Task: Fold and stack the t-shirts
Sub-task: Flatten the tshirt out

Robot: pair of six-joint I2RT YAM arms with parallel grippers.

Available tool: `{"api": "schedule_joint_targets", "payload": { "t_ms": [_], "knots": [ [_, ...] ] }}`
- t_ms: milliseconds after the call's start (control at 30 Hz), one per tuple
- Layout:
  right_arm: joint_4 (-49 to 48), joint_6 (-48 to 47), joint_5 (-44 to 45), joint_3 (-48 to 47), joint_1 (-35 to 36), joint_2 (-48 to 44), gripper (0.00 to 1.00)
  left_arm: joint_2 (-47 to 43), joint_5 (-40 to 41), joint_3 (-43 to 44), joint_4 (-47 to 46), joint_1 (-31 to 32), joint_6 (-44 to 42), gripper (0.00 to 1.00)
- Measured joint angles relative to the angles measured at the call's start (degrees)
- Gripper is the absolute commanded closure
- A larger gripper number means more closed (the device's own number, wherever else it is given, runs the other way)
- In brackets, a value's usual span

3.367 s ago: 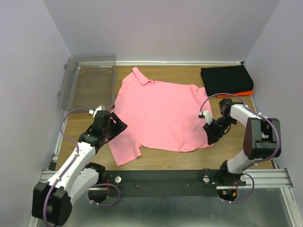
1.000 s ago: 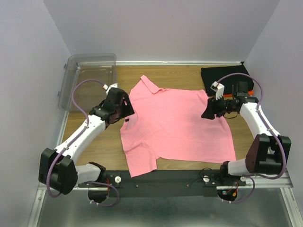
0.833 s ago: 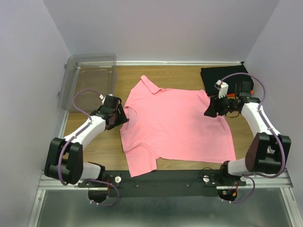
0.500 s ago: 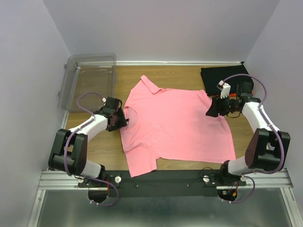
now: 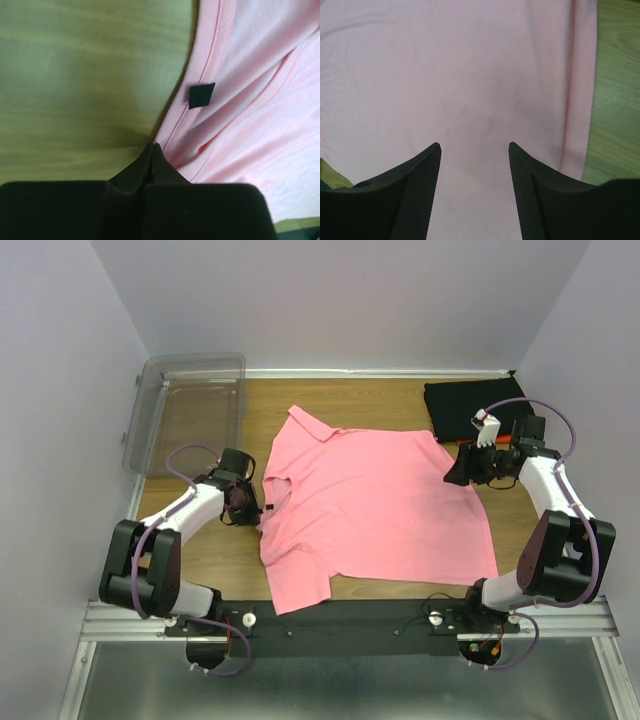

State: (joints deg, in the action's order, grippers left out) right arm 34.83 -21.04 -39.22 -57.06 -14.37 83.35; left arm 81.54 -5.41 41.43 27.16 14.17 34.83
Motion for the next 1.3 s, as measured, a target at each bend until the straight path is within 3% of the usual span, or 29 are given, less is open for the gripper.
{"api": "schedule_joint_targets", "payload": {
  "t_ms": [200,600,633,667,800,967,1067,1167,1300],
  "knots": [
    [-0.1,0.0,2.0,0.0,-1.0,0.0,0.36,-7.2,0.5,0.0,8.2,-2.0,-0.4,1.0],
    [-0.6,-1.9,4.7,0.0,-4.9,3.8,0.36,-10.2,1.7,0.0,14.1,-6.4,-3.1,0.97],
    [-0.5,-2.2,4.9,0.0,-5.0,4.2,0.36,-10.5,1.7,0.1,14.5,-6.7,-3.5,0.95],
    [-0.6,-2.6,5.0,0.0,-5.2,4.6,0.36,-10.9,1.7,0.2,15.0,-7.0,-4.0,0.82],
    [-0.6,-3.5,5.2,0.0,-5.2,6.5,0.36,-11.8,1.4,1.0,16.5,-7.1,-5.9,0.69],
    [-0.7,-4.3,5.3,0.0,-5.2,9.7,0.36,-15.5,0.5,2.8,17.3,-7.3,-8.0,0.68],
    [-0.8,-4.5,5.3,-0.1,-5.2,13.0,0.37,-18.5,-1.1,2.8,17.2,-7.3,-8.7,0.6],
    [-0.6,-4.3,5.0,-1.0,-5.3,16.0,0.4,-21.7,-4.8,3.0,15.8,-7.3,-10.0,0.45],
    [-0.8,-3.8,5.1,-3.1,-5.2,18.0,0.41,-26.6,-10.5,4.4,10.5,-7.3,-11.3,0.4]
  ]
}}
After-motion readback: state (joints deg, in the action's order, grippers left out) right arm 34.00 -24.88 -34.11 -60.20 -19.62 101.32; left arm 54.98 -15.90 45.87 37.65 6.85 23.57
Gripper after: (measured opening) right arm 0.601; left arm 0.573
